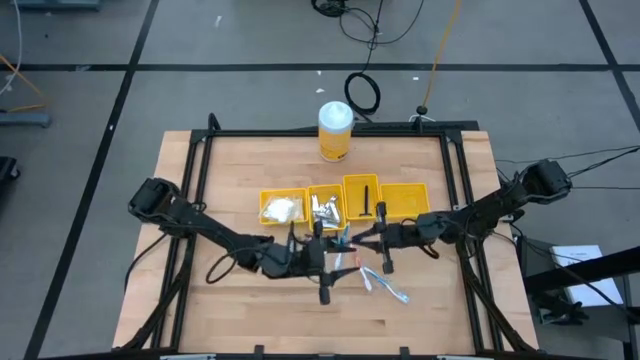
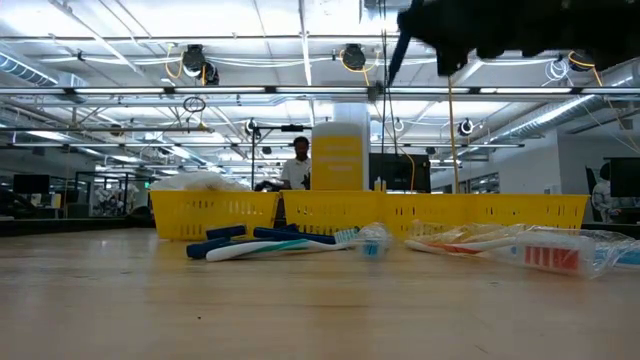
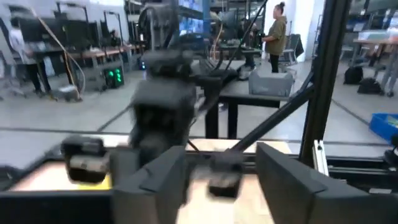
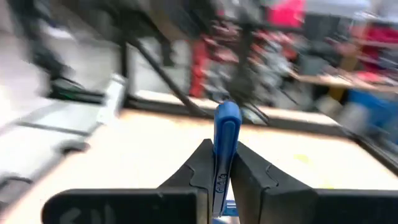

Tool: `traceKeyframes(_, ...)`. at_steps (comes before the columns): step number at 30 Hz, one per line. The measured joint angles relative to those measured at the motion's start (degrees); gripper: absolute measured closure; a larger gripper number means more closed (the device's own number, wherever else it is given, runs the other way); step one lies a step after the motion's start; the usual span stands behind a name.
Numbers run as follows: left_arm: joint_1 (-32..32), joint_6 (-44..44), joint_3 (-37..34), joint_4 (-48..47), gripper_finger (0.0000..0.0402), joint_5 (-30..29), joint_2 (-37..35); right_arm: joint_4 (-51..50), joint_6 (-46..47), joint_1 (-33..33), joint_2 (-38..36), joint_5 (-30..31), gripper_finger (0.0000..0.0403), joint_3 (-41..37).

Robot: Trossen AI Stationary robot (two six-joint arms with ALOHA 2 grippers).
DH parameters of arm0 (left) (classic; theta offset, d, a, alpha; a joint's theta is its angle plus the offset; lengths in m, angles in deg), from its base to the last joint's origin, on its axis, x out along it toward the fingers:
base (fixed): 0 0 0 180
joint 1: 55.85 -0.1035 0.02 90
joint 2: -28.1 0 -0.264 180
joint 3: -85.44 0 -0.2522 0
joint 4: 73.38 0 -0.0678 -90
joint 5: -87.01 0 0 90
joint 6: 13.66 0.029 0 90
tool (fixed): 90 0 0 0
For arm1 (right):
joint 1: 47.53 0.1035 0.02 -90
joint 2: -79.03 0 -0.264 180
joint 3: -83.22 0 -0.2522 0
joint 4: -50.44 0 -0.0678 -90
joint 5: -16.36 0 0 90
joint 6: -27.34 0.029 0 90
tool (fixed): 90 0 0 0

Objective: Pick & Place Travel size toiletries
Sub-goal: Put the blue razor into the middle right yellow bin

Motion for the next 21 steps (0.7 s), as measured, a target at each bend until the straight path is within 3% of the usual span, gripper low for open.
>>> traceKeyframes(5,3.21,0.64,3.94,-13.25,0.0159,-8.38,-0.71,-10.21,0.02,-1.77,-0.02,15.28,0.038,-0.01)
traceKeyframes(10,6.08,-7.99,4.28,-26.95,0.0148,-17.91,-0.76,-18.07,2.83,-3.85,-0.02,29.93,0.038,-0.06)
traceKeyframes(14,6.81,-20.66,3.08,-36.72,0.0157,-18.17,-0.65,-19.35,5.56,-6.18,-0.02,32.72,0.0378,-0.06)
traceKeyframes(21,6.82,-33.38,0.09,-40.72,0.0172,-16.33,-0.54,-19.45,11.03,-10.99,-0.02,32.72,0.0359,-1.44)
